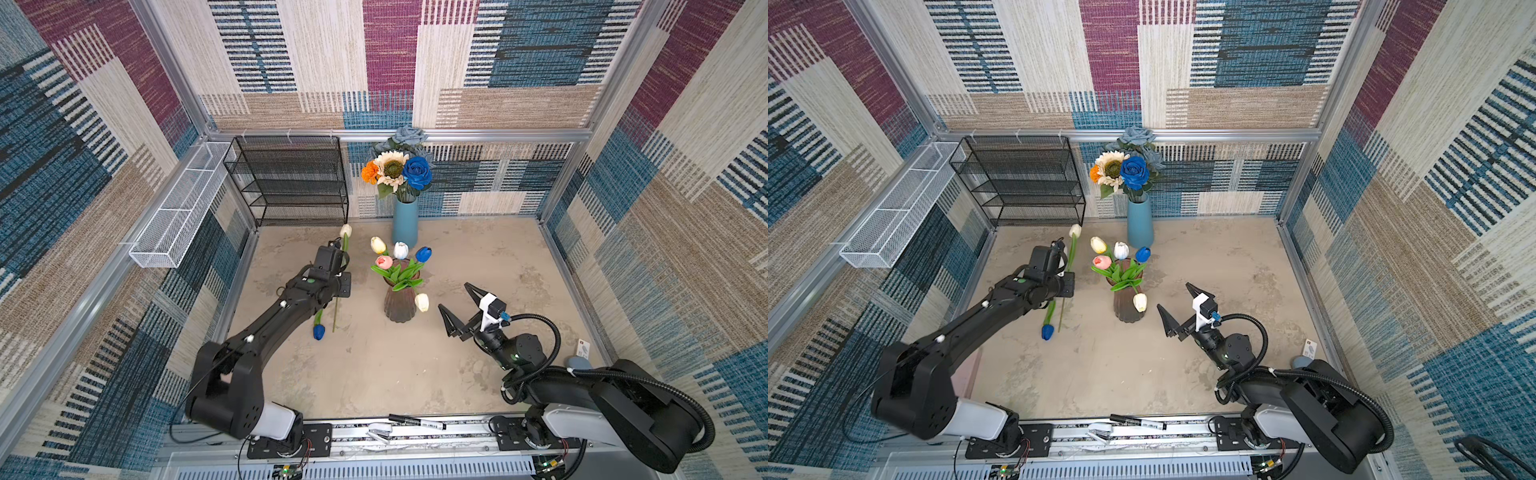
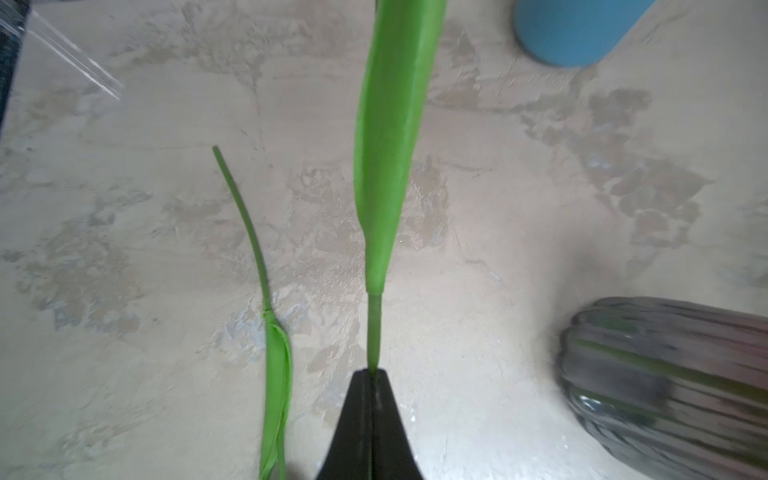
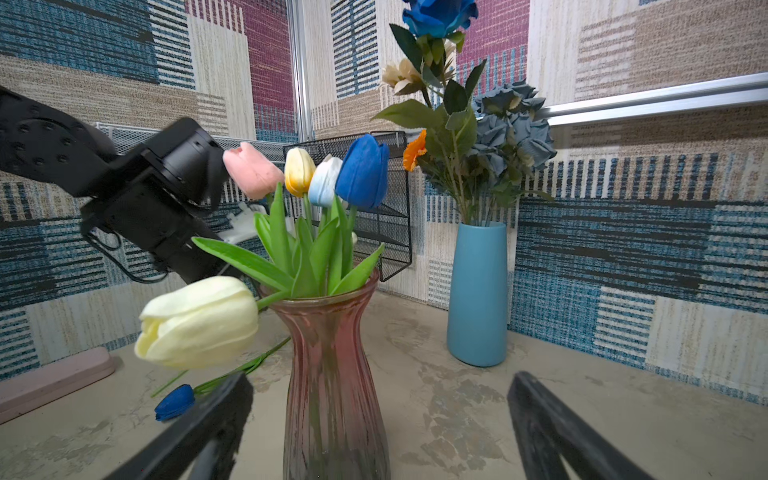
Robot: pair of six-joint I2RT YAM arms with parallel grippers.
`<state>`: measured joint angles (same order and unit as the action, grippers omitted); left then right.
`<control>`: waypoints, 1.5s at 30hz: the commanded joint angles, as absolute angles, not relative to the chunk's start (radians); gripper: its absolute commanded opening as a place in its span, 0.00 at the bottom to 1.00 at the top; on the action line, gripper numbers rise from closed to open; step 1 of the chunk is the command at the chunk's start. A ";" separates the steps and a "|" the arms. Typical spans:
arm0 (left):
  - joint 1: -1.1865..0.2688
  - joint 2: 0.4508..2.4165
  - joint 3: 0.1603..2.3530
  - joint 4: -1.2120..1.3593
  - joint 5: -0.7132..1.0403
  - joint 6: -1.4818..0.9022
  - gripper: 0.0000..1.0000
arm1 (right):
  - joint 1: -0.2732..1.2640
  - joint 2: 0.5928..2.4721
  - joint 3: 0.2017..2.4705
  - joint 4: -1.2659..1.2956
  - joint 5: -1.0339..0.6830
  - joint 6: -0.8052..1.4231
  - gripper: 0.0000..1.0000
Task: Arrange the flowers into the vase
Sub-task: 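Close the left gripper on the white tulip stem and lift it upright, then carry the white tulip over the pink vase with the left gripper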
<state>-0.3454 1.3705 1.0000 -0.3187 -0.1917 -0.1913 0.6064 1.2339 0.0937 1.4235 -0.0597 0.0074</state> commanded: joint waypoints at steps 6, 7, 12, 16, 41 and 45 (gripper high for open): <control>-0.390 1.018 0.926 -0.066 -0.227 -0.153 0.00 | 0.606 1.212 0.092 1.465 -0.046 0.013 1.00; -0.402 0.985 0.929 -0.050 -0.203 -0.138 0.00 | 0.606 1.212 0.091 1.465 -0.044 0.012 1.00; -0.471 0.876 0.945 0.044 -0.070 -0.099 0.00 | 0.606 1.218 0.092 1.466 -0.047 0.014 1.00; -0.512 0.899 1.003 0.045 0.019 -0.148 0.00 | 0.606 1.229 0.100 1.461 -0.052 0.016 1.00; -0.684 1.318 1.098 0.574 0.060 -0.054 0.00 | 0.606 1.235 0.089 1.482 -0.041 0.022 1.00; -0.684 1.367 1.101 0.597 0.023 -0.019 0.00 | 0.607 1.233 0.087 1.483 -0.038 0.020 1.00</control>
<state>-0.6838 1.3479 1.0904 0.5213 0.0738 -0.0761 0.6064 1.2331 0.0906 1.4239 -0.0483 0.0113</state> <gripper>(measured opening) 0.063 0.995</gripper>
